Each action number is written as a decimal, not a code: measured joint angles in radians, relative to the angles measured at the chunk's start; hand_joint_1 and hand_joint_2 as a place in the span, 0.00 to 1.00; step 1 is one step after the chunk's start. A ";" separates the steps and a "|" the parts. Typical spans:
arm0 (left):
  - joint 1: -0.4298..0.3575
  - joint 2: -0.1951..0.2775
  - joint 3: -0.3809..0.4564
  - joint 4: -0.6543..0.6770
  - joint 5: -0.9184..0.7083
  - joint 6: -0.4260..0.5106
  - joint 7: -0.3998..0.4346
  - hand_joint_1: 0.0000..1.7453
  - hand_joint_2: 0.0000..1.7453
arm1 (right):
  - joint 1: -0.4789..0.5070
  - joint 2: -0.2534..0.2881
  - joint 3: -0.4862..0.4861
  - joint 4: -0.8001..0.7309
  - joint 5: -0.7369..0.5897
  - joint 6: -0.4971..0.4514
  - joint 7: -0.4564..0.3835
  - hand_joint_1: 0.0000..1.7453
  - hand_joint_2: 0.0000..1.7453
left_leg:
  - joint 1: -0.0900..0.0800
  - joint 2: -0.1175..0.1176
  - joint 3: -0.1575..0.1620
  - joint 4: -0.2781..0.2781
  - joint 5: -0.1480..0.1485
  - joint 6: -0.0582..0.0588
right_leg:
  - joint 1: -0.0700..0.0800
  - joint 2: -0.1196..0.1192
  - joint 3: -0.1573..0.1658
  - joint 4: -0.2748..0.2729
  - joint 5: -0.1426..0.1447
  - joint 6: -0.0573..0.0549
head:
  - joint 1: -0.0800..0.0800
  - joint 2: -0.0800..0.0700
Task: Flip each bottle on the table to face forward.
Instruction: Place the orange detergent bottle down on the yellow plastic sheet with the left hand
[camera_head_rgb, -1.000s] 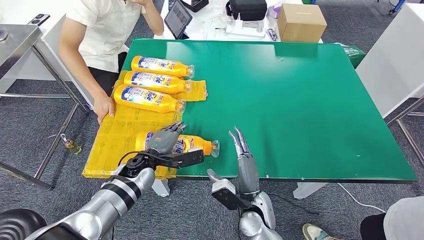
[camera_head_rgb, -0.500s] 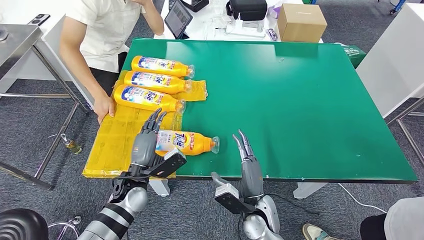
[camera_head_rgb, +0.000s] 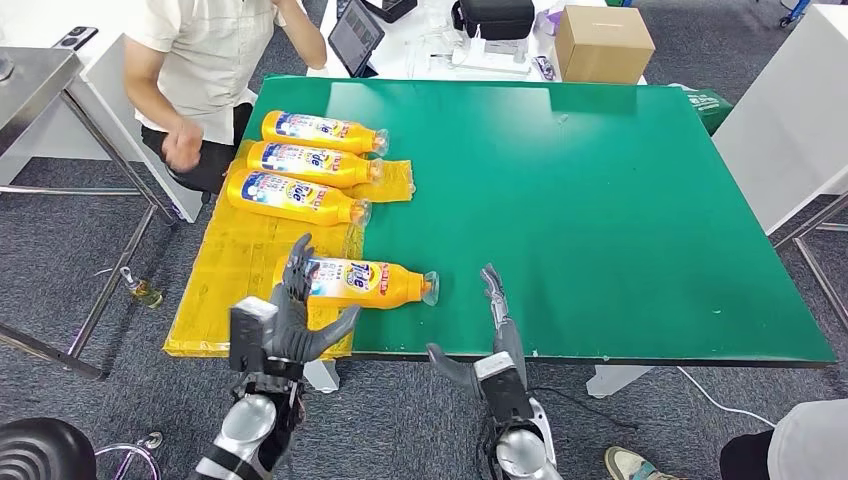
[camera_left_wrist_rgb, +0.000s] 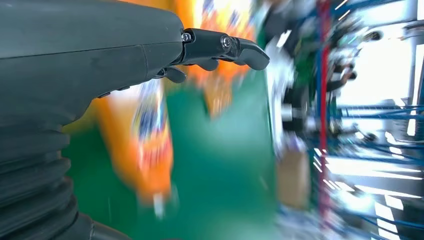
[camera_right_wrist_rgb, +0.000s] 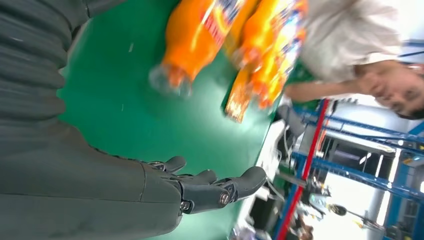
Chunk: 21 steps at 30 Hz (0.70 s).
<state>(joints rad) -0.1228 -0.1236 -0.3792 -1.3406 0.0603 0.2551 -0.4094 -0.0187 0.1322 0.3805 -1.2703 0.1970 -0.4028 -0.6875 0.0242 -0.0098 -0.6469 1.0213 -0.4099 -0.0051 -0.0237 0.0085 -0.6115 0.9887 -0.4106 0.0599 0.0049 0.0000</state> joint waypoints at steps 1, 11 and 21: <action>0.018 -0.004 -0.001 -0.018 0.045 -0.018 -0.003 0.00 1.00 | 0.010 0.002 -0.003 -0.017 -0.020 0.016 -0.003 0.00 0.50 | 0.000 0.000 0.000 0.000 0.000 0.000 | 0.000 0.000 0.000 0.000 0.000 0.000 | 0.000 0.000; 0.069 -0.017 -0.042 -0.084 0.161 -0.056 -0.029 0.00 1.00 | 0.052 0.032 -0.008 -0.153 -0.102 -0.049 -0.012 0.00 0.00 | 0.000 0.000 0.001 0.000 0.000 0.000 | 0.000 0.000 0.001 0.000 0.000 -0.001 | 0.000 0.000; 0.079 -0.021 -0.068 -0.092 0.187 0.002 0.001 0.00 1.00 | 0.054 0.059 -0.005 -0.161 -0.119 -0.158 -0.011 0.00 0.00 | 0.000 0.000 0.001 0.000 0.000 0.000 | 0.000 0.000 0.001 0.000 0.000 -0.001 | 0.000 0.000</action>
<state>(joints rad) -0.0439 -0.1442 -0.4472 -1.4324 0.2475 0.2566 -0.4085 0.0354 0.1907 0.3756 -1.4313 0.0783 -0.5612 -0.6989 0.0244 -0.0096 -0.6458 1.0212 -0.4099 -0.0053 -0.0236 0.0085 -0.6107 0.9887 -0.4107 0.0593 0.0047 0.0000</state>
